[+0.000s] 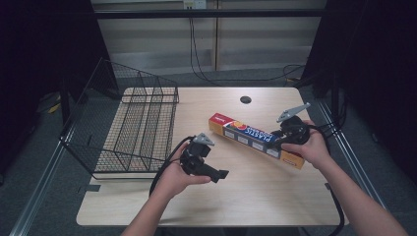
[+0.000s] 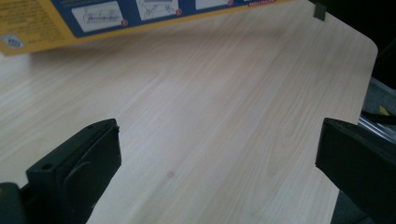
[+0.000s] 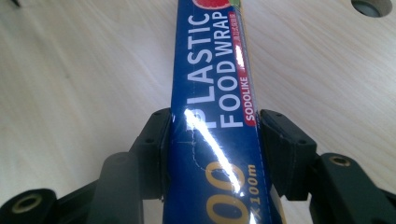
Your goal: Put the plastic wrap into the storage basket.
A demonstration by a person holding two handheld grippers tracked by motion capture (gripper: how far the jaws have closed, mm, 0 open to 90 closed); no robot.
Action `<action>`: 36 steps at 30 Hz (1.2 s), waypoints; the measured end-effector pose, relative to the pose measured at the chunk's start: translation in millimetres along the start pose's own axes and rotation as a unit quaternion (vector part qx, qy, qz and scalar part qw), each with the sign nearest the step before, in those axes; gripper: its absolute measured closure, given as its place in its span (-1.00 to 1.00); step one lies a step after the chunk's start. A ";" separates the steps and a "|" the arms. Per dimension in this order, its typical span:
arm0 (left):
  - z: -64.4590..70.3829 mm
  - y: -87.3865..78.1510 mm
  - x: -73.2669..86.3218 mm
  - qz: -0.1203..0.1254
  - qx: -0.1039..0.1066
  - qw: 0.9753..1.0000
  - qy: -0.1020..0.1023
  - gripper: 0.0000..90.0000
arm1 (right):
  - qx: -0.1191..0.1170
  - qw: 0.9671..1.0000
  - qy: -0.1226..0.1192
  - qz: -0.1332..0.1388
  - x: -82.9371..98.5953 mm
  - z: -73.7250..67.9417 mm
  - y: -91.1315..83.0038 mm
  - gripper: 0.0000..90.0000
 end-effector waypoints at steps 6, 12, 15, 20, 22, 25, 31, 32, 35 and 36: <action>1.6 -2.4 -25.2 -0.017 -0.001 0.998 0.053 -1.00 | -0.018 0.999 -0.036 0.003 -0.5 -19.4 -11.0 0.05; 6.3 -3.0 -50.2 -0.013 -0.003 0.994 0.105 -1.00 | -0.033 0.997 -0.063 0.000 0.9 -32.4 -15.8 0.05; 8.5 -2.7 -62.8 -0.003 0.006 0.992 0.128 -1.00 | -0.043 0.996 -0.078 -0.010 1.6 -40.7 -17.3 0.05; 13.3 2.8 -72.4 -0.021 0.016 0.985 0.172 -1.00 | -0.053 0.994 -0.095 -0.011 0.5 -50.9 -22.1 0.05; 13.6 5.1 -72.5 -0.028 0.010 0.983 0.184 -1.00 | -0.061 0.993 -0.104 -0.014 -0.5 -55.5 -23.8 0.05; 15.6 15.0 -73.4 -0.051 0.013 0.973 0.226 -0.93 | -0.067 0.991 -0.117 -0.015 -3.5 -61.8 -25.7 0.05; 20.1 26.3 -76.9 -0.071 0.020 0.957 0.281 -0.78 | -0.083 0.987 -0.134 -0.013 -9.1 -70.8 -29.2 0.04; 21.8 27.5 -77.8 -0.070 0.026 0.954 0.290 -0.72 | -0.084 0.987 -0.138 -0.016 -9.2 -72.1 -29.3 0.04; 27.0 29.6 -76.7 -0.078 0.048 0.946 0.310 -0.51 | -0.093 0.984 -0.148 -0.017 -10.5 -75.7 -29.7 0.04; 27.4 31.2 -75.9 -0.084 0.048 0.944 0.314 -0.45 | -0.098 0.984 -0.150 -0.014 -11.1 -77.1 -29.7 0.04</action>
Point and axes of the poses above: each handheld gripper's, and its own axes: y roughly forward along the jaws, x roughly out of its underside, z roughly to its right, the point moved 8 cm from there along y, roughly forward along the jaws, and after that the axes turned 13 degrees about -x, right-handed, at the moved point
